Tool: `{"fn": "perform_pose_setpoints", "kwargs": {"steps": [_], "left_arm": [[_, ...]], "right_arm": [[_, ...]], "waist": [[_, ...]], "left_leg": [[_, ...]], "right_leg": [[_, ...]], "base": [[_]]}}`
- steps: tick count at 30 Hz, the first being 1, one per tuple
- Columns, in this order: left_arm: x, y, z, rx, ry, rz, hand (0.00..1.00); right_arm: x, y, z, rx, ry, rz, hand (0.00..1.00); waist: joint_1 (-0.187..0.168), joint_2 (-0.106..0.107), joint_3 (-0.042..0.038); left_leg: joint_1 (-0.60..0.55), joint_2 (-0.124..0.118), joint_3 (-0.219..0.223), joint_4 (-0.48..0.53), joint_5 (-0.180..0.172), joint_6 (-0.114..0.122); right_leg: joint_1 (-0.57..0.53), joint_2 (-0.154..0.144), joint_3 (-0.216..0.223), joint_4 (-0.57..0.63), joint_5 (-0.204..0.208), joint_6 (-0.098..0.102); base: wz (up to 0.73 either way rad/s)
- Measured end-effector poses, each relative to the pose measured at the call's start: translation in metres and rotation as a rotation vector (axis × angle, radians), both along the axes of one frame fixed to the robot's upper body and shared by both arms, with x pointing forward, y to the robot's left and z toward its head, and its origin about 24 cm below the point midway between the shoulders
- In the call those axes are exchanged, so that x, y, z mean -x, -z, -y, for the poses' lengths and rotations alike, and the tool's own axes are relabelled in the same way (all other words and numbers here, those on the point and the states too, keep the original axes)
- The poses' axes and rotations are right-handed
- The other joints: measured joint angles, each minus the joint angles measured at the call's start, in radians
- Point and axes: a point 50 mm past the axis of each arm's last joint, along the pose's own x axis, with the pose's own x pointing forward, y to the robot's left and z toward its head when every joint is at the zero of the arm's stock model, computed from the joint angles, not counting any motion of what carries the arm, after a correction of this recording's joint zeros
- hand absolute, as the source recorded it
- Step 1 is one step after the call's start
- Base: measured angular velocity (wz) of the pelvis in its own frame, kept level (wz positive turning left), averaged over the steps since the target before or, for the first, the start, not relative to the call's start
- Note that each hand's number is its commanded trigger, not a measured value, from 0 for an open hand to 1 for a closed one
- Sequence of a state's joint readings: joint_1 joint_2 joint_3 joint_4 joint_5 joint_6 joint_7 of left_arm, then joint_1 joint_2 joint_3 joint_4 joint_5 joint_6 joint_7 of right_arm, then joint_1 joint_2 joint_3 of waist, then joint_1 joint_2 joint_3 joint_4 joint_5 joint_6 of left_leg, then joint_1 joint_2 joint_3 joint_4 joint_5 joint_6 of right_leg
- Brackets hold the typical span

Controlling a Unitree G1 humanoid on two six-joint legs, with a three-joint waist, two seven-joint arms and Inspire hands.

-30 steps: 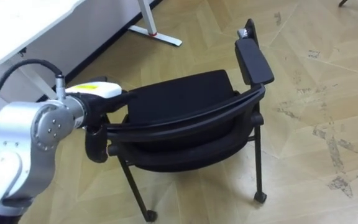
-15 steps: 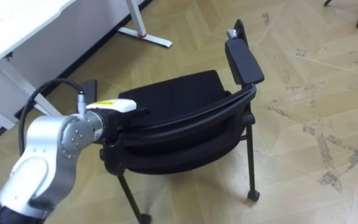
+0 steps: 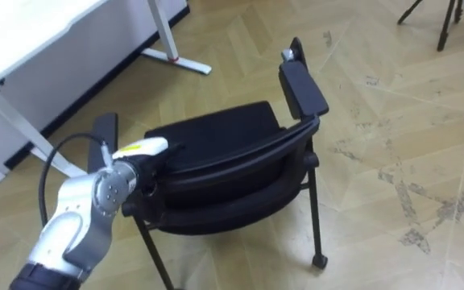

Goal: Push chair

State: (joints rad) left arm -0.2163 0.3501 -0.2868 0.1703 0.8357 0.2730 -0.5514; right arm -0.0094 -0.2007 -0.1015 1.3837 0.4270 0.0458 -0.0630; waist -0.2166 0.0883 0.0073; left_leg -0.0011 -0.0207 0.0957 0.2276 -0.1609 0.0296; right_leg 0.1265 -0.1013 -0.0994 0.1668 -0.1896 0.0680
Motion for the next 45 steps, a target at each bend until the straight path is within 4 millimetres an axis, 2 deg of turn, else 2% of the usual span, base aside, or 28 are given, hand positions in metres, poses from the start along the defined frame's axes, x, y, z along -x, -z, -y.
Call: {"fn": "perform_pose_setpoints", "kwargs": {"steps": [1, 2, 6, 18, 25, 30, 33, 34, 38, 43, 45], "left_arm": [[0.0, 0.002, -0.001, 0.001, -0.011, 0.008, 0.78], [0.001, 0.004, -0.002, 0.001, -0.018, 0.011, 1.0], [0.0, 0.005, -0.006, 0.006, -0.045, 0.045, 1.0], [0.004, 0.008, -0.006, -0.029, -0.018, 0.09, 1.0], [0.004, 0.01, -0.003, -0.023, -0.027, 0.126, 1.0], [0.005, 0.01, -0.002, -0.021, -0.026, 0.141, 1.0], [0.005, 0.01, -0.002, -0.021, -0.028, 0.145, 1.0], [0.005, 0.011, -0.003, -0.021, -0.031, 0.147, 1.0], [0.005, 0.011, -0.003, -0.024, -0.032, 0.153, 1.0], [0.005, 0.009, -0.002, -0.02, -0.03, 0.175, 1.0], [0.004, 0.006, -0.001, -0.016, -0.024, 0.187, 1.0]], "right_arm": [[-0.001, 0.0, 0.0, 0.002, 0.001, 0.005, 0.0], [-0.002, 0.0, 0.0, 0.003, 0.0, 0.008, 0.0], [-0.002, 0.0, -0.001, 0.007, 0.014, 0.008, 0.0], [-0.005, -0.001, 0.001, 0.014, 0.036, 0.01, 0.0], [-0.004, -0.001, 0.001, 0.014, 0.042, 0.01, 0.0], [-0.004, -0.001, 0.002, 0.013, 0.056, 0.02, 0.0], [-0.007, -0.003, 0.005, 0.037, 0.057, 0.037, 0.0], [-0.008, -0.004, 0.007, 0.056, 0.047, 0.031, 0.0], [-0.012, -0.008, 0.013, 0.158, -0.06, 0.005, 0.0], [-0.046, -0.027, 0.031, 0.386, -0.286, 0.057, 0.0], [-0.075, -0.049, 0.047, 0.536, -0.422, 0.136, 0.0]], "waist": [[0.0, -0.004, 0.0018], [0.0, -0.005, 0.0022], [-0.013, -0.021, 0.008], [-0.023, -0.026, 0.0045], [-0.024, -0.038, -0.0057], [-0.023, -0.029, -0.0118], [-0.026, -0.031, -0.0106], [-0.027, -0.04, -0.0049], [-0.025, -0.04, -0.0047], [-0.011, -0.038, -0.006], [0.005, -0.042, -0.0038]], "left_leg": [[0.01, 0.0, 0.009, -0.005, 0.0, 0.0], [0.013, 0.0, 0.012, -0.006, 0.0, 0.0], [0.014, -0.001, 0.014, -0.005, 0.001, 0.001], [0.01, -0.001, 0.016, -0.006, 0.002, 0.0], [0.009, -0.001, 0.016, -0.005, 0.002, 0.0], [0.01, -0.001, 0.016, -0.006, 0.002, 0.0], [0.011, -0.001, 0.016, -0.005, 0.002, 0.0], [0.014, -0.002, 0.016, -0.005, 0.002, 0.0], [0.013, -0.002, 0.015, -0.006, 0.002, 0.0], [-0.001, -0.002, 0.019, -0.003, 0.002, 0.001], [-0.004, 0.0, 0.031, -0.005, 0.002, 0.001]], "right_leg": [[0.004, 0.0, 0.01, -0.001, -0.003, -0.001], [0.006, 0.0, 0.014, -0.002, -0.004, -0.001], [0.009, -0.001, 0.017, -0.016, -0.005, 0.0], [0.002, -0.001, 0.018, -0.015, -0.005, 0.0], [0.001, -0.001, 0.018, -0.015, -0.005, 0.0], [0.001, -0.001, 0.019, -0.013, -0.005, -0.001], [0.007, -0.001, 0.018, -0.013, -0.005, -0.001], [0.011, -0.001, 0.019, -0.014, -0.005, -0.001], [0.009, 0.0, 0.019, -0.013, -0.005, -0.001], [-0.012, -0.001, 0.026, -0.006, -0.005, 0.0], [-0.026, -0.001, 0.039, 0.005, -0.005, 0.0]], "base": [[-0.23], [-0.14], [-0.01], [0.0], [0.0], [0.0], [0.0], [0.0], [0.0], [-0.04], [-0.15]]}}
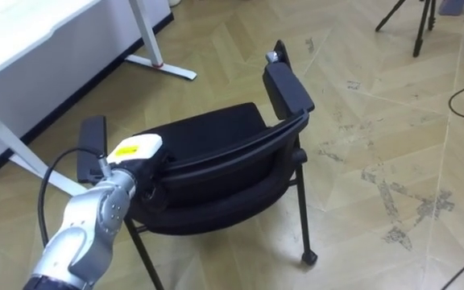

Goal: Push chair

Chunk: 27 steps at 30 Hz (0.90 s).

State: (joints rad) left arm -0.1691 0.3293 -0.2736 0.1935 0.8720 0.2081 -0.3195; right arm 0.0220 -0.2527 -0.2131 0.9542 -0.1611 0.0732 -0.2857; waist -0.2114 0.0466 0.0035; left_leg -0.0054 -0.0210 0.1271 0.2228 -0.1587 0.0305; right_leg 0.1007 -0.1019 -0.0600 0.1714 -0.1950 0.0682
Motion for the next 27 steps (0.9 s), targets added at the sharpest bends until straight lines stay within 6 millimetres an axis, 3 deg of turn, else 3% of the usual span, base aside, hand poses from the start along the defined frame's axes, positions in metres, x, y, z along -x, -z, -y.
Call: {"fn": "perform_pose_setpoints", "kwargs": {"steps": [4, 6, 7, 10, 13, 16, 19, 22, 27], "left_arm": [[-0.001, -0.008, 0.0, -0.011, 0.017, 0.019, 1.0], [-0.001, -0.01, -0.001, -0.022, 0.028, 0.029, 1.0], [-0.001, -0.012, -0.003, -0.031, 0.035, 0.037, 1.0], [-0.003, -0.019, -0.008, -0.058, 0.056, 0.068, 1.0], [-0.004, -0.022, -0.011, -0.069, 0.058, 0.076, 1.0], [-0.005, -0.024, -0.016, -0.077, 0.07, 0.088, 1.0], [-0.005, -0.024, -0.017, -0.072, 0.075, 0.09, 1.0], [-0.007, -0.027, -0.015, -0.067, 0.097, 0.109, 1.0], [-0.012, -0.033, -0.01, -0.067, 0.145, 0.125, 1.0]], "right_arm": [[-0.052, -0.058, 0.018, 0.294, -0.222, 0.169, 0.0], [-0.071, -0.085, 0.019, 0.402, -0.297, 0.251, 0.0], [-0.081, -0.098, 0.017, 0.451, -0.328, 0.296, 0.0], [-0.099, -0.128, 0.011, 0.578, -0.419, 0.363, 0.0], [-0.111, -0.157, 0.002, 0.655, -0.473, 0.459, 0.0], [-0.124, -0.196, -0.021, 0.797, -0.634, 0.553, 0.0], [-0.133, -0.218, -0.039, 0.877, -0.742, 0.608, 0.0], [-0.145, -0.245, -0.065, 0.898, -0.856, 0.699, 0.0], [-0.15, -0.263, -0.092, 0.889, -0.988, 0.749, 0.0]], "waist": [[0.015, -0.02, 0.0015], [0.022, -0.034, 0.0033], [0.025, -0.044, 0.0003], [0.033, -0.071, -0.002], [0.034, -0.077, -0.0022], [0.048, -0.076, -0.0019], [0.052, -0.075, -0.001], [0.068, -0.08, 0.0105], [0.086, -0.089, 0.0167]], "left_leg": [[-0.009, 0.002, 0.008, -0.002, 0.0, 0.0], [-0.007, 0.002, 0.009, -0.003, 0.0, 0.0], [-0.004, 0.003, 0.009, -0.003, 0.0, 0.0], [-0.011, 0.005, 0.01, -0.001, 0.0, 0.0], [-0.017, 0.006, 0.011, 0.001, 0.0, 0.0], [-0.02, 0.011, 0.024, -0.001, 0.0, -0.001], [-0.02, 0.011, 0.024, -0.003, 0.0, -0.001], [-0.017, 0.011, 0.025, -0.009, 0.0, -0.001], [-0.026, 0.01, 0.012, -0.009, 0.0, -0.001]], "right_leg": [[-0.015, 0.0, 0.005, 0.005, 0.0, 0.0], [-0.014, 0.0, 0.005, 0.005, 0.0, 0.0], [-0.01, 0.001, 0.004, 0.005, 0.0, 0.0], [-0.016, 0.003, 0.005, 0.005, 0.0, 0.0], [-0.02, 0.002, 0.003, 0.016, 0.001, -0.001], [-0.033, 0.003, 0.002, 0.017, 0.003, -0.005], [-0.033, 0.003, 0.001, 0.018, 0.003, -0.005], [-0.034, 0.004, 0.002, 0.018, 0.004, -0.005], [-0.036, 0.003, -0.026, 0.016, 0.004, -0.005]], "base": [[-0.05], [0.0], [0.0], [0.0], [0.0], [-0.12], [-0.03], [0.0], [0.07]]}}
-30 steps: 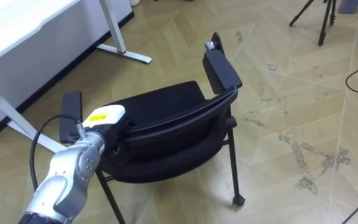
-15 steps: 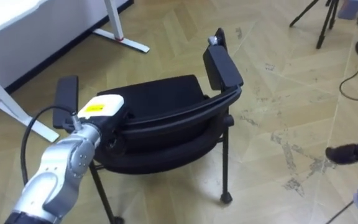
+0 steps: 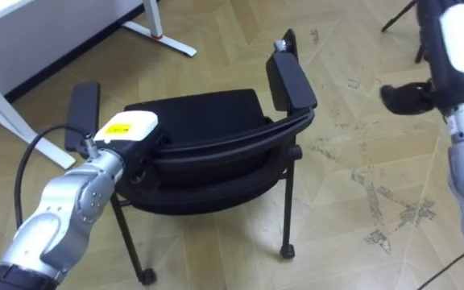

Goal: Push chair

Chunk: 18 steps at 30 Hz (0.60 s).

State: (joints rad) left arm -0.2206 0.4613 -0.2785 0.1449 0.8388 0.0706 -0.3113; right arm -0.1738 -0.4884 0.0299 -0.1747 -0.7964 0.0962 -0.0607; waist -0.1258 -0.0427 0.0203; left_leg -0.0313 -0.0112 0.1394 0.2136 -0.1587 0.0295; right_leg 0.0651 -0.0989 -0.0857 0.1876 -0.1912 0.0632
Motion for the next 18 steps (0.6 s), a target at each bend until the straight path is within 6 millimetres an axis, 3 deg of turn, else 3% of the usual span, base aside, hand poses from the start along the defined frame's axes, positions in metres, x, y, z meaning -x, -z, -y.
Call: {"fn": "perform_pose_setpoints", "kwargs": {"steps": [11, 18], "left_arm": [[-0.008, -0.007, 0.0, -0.019, 0.051, 0.014, 1.0], [-0.011, -0.008, 0.001, -0.025, 0.062, 0.006, 1.0]], "right_arm": [[-0.002, 0.007, -0.03, 0.171, -0.15, -0.194, 0.0], [-0.002, 0.02, -0.051, 0.235, -0.261, -0.373, 0.0]], "waist": [[0.05, -0.003, 0.0008], [0.052, -0.004, 0.0009]], "left_leg": [[-0.016, -0.001, -0.005, 0.005, 0.0, 0.0], [-0.017, -0.001, -0.005, 0.005, 0.0, 0.0]], "right_leg": [[-0.013, -0.001, 0.001, -0.003, 0.0, 0.0], [-0.013, -0.001, -0.003, -0.003, 0.0, 0.0]], "base": [[0.01], [0.0]]}}
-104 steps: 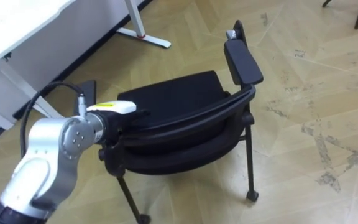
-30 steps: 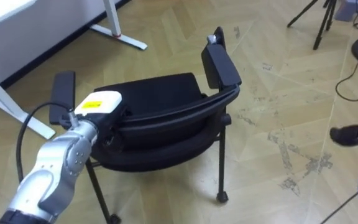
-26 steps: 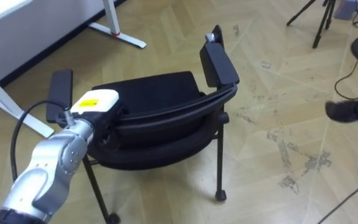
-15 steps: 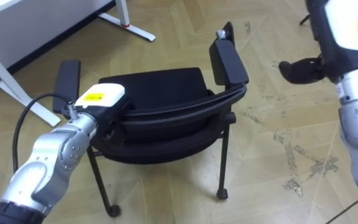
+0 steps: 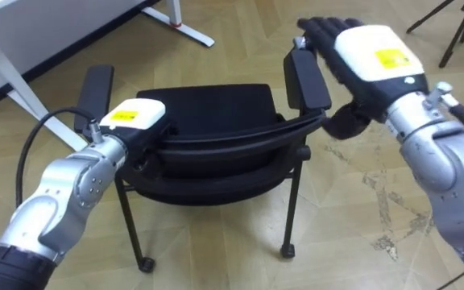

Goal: Push chair

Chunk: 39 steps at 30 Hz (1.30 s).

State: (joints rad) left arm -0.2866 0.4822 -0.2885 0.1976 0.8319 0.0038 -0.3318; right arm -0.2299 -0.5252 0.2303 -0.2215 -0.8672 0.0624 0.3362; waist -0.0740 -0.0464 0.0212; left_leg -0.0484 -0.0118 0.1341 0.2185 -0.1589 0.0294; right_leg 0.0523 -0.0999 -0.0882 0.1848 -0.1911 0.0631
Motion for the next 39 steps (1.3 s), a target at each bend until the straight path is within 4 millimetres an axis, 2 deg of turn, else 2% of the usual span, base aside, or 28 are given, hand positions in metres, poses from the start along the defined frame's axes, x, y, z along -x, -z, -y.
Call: {"fn": "perform_pose_setpoints", "kwargs": {"steps": [6, 12, 15, 20, 25, 27, 32, 34, 36, 37, 39], "left_arm": [[0.0, 0.0, 0.002, 0.0, 0.013, -0.001, 1.0], [-0.003, -0.004, 0.006, -0.008, 0.028, 0.007, 1.0], [-0.004, -0.004, 0.008, -0.012, 0.038, 0.012, 1.0], [-0.003, -0.005, 0.009, -0.014, 0.047, 0.015, 1.0], [-0.003, -0.005, 0.01, -0.014, 0.05, 0.02, 1.0], [-0.003, -0.003, 0.014, -0.018, 0.054, 0.023, 1.0], [-0.003, -0.002, 0.019, -0.011, 0.066, 0.038, 1.0], [-0.003, 0.0, 0.025, 0.003, 0.071, 0.047, 1.0], [-0.002, 0.002, 0.031, 0.02, 0.079, 0.05, 1.0], [-0.002, 0.003, 0.034, 0.031, 0.082, 0.05, 1.0], [-0.002, 0.006, 0.038, 0.046, 0.084, 0.049, 1.0]], "right_arm": [[0.004, 0.009, -0.002, -0.011, -0.064, -0.183, 0.0], [0.006, 0.014, -0.004, -0.022, -0.098, -0.306, 0.0], [0.007, 0.016, -0.005, -0.022, -0.119, -0.346, 0.0], [0.008, 0.018, -0.005, -0.007, -0.121, -0.37, 0.0], [0.008, 0.02, -0.014, -0.036, -0.132, -0.367, 0.0], [0.009, 0.024, -0.018, -0.057, -0.133, -0.367, 0.0], [0.011, 0.035, -0.028, -0.087, -0.146, -0.331, 0.0], [0.011, 0.052, -0.031, -0.118, -0.117, -0.328, 0.0], [0.011, 0.065, -0.031, -0.111, -0.089, -0.326, 0.0], [0.01, 0.066, -0.031, -0.11, -0.082, -0.307, 0.0], [0.009, 0.07, -0.03, -0.086, -0.065, -0.281, 0.0]], "waist": [[0.009, -0.001, 0.0003], [0.018, -0.014, 0.0083], [0.023, -0.017, 0.0089], [0.028, -0.018, 0.008], [0.03, -0.021, 0.0078], [0.028, -0.021, 0.0079], [0.033, -0.017, 0.0092], [0.031, -0.007, 0.013], [0.031, 0.013, 0.0116], [0.031, 0.029, 0.0098], [0.04, 0.045, 0.0096]], "left_leg": [[0.004, 0.0, -0.001, -0.001, 0.0, 0.0], [0.008, 0.0, -0.001, -0.005, 0.0, 0.0], [0.008, 0.0, -0.001, -0.008, 0.0, 0.0], [0.009, 0.0, -0.004, -0.008, 0.0, 0.0], [0.005, -0.001, -0.016, -0.006, 0.0, 0.0], [0.006, -0.004, -0.03, 0.0, 0.0, 0.0], [0.006, -0.004, -0.035, 0.003, 0.0, 0.0], [0.005, -0.007, -0.051, 0.006, -0.002, -0.003], [-0.002, -0.01, -0.058, 0.01, -0.002, -0.003], [-0.01, -0.012, -0.062, 0.014, -0.002, -0.003], [-0.01, -0.013, -0.066, 0.014, -0.002, -0.003]], "right_leg": [[0.003, 0.0, -0.002, 0.0, 0.0, 0.0], [0.007, 0.0, -0.007, -0.004, 0.0, 0.0], [0.006, 0.0, -0.019, -0.003, 0.0, 0.0], [0.007, 0.0, -0.022, -0.003, 0.0, 0.0], [0.007, 0.0, -0.02, -0.002, 0.0, 0.0], [0.017, 0.0, -0.02, -0.003, 0.0, 0.0], [0.026, 0.0, -0.028, -0.006, 0.0, 0.0], [0.037, 0.001, -0.038, -0.017, 0.001, -0.001], [0.036, 0.0, -0.038, -0.017, 0.001, -0.001], [0.033, -0.001, -0.038, -0.017, 0.001, -0.001], [0.034, -0.001, -0.041, -0.017, 0.001, -0.001]], "base": [[0.0], [0.0], [0.0], [0.01], [0.02], [0.16], [0.08], [0.19], [0.16], [0.14], [0.06]]}}
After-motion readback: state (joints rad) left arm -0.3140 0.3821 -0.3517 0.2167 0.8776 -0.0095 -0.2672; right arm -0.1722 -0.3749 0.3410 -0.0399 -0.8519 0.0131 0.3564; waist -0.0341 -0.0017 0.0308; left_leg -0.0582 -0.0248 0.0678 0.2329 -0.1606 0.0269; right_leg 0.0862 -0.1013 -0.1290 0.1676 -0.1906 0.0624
